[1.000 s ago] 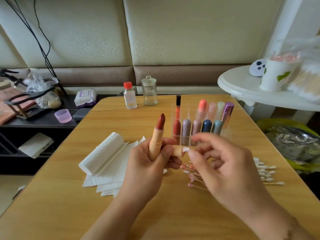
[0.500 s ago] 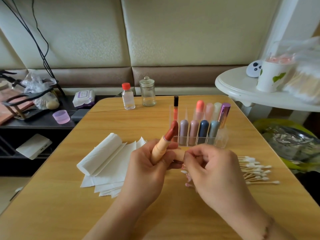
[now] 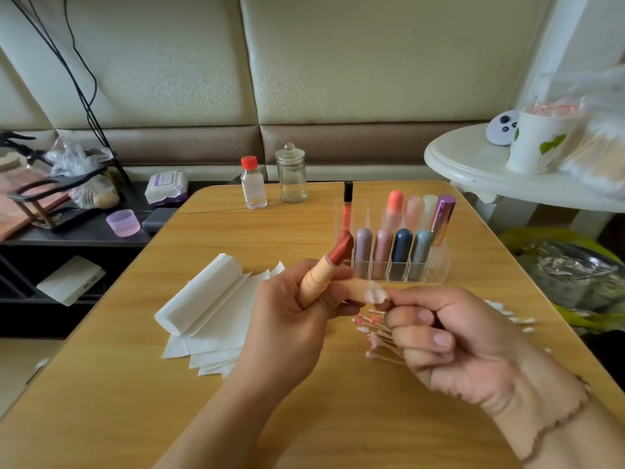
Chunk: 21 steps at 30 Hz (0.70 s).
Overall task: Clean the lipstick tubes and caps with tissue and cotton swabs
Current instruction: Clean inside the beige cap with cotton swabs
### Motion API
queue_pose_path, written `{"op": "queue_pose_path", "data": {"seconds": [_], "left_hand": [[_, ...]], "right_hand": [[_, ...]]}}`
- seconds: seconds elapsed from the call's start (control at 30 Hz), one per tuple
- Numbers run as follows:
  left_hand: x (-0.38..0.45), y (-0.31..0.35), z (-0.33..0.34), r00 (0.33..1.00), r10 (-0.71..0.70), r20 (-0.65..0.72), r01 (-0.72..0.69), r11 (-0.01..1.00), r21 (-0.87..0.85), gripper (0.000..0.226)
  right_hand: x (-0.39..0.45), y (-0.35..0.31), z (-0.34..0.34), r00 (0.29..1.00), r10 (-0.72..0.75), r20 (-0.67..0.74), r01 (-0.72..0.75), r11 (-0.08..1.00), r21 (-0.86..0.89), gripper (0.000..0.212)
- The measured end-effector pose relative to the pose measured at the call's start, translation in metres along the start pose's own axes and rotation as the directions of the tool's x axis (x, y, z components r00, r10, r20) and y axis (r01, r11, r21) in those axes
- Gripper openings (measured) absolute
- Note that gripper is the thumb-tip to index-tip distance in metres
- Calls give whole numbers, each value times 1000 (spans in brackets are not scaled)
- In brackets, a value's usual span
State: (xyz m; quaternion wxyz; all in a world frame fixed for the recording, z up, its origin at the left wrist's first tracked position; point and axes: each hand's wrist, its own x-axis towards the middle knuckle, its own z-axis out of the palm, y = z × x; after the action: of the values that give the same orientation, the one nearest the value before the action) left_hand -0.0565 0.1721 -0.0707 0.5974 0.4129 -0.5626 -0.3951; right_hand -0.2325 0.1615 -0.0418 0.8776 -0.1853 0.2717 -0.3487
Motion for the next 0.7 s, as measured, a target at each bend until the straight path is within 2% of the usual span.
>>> {"op": "queue_pose_path", "data": {"seconds": [0.03,0.1,0.17,0.2,0.3,0.37,0.4,0.43,0.47,0.5,0.53,0.57,0.6,0.63,0.7], "left_hand": [[1,0,-2,1000,-5,-19,5,1000,-16,18],[2,1,-6,999,-20,-50,15,995,-99,11],[3,3,-7,995,-67,-73,51,977,-209,17],[3,3,-7,993,-95,-72,73,962,-262,22],[3,6,-7,986,-164,-41,132,897,-421,24],[5,7,-11,979,-201,-27,157,833,-530,23],[7,7,-14,977,-214,-21,163,803,-574,22],[8,7,-16,974,-226,-19,168,777,-607,20],[9,7,-17,970,-241,-20,175,756,-631,18],[9,7,-17,967,-253,-19,181,739,-649,16],[10,7,-18,966,-259,-11,186,724,-664,16],[9,6,-19,965,-260,7,194,703,-685,17],[9,5,-20,966,-258,35,206,672,-711,19],[8,4,-22,964,-251,84,229,629,-743,20],[8,4,-24,948,-177,265,319,517,-795,22]], "right_hand": [[-3,-3,1,1000,4,4,-4,1000,-5,38],[-6,-9,2,993,-75,-88,62,987,-146,13],[-10,-12,0,971,-183,-152,129,942,-310,28],[-10,-12,0,966,-211,-152,150,929,-338,30],[-11,-10,0,959,-246,-142,179,913,-366,16],[-12,-7,1,935,-340,-105,246,830,-501,9],[-12,-5,1,898,-435,-67,293,703,-648,12],[-13,0,2,844,-536,4,316,492,-811,18],[-13,7,3,792,-601,107,302,232,-925,20],[-12,14,5,764,-610,211,248,-25,-969,19],[-9,21,5,768,-575,282,174,-236,-956,16],[-7,29,6,798,-522,302,84,-400,-913,17],[-5,34,7,822,-481,306,22,-509,-860,21],[-2,37,6,827,-467,313,-11,-570,-821,29],[-1,36,7,811,-468,350,5,-592,-806,45]]}}
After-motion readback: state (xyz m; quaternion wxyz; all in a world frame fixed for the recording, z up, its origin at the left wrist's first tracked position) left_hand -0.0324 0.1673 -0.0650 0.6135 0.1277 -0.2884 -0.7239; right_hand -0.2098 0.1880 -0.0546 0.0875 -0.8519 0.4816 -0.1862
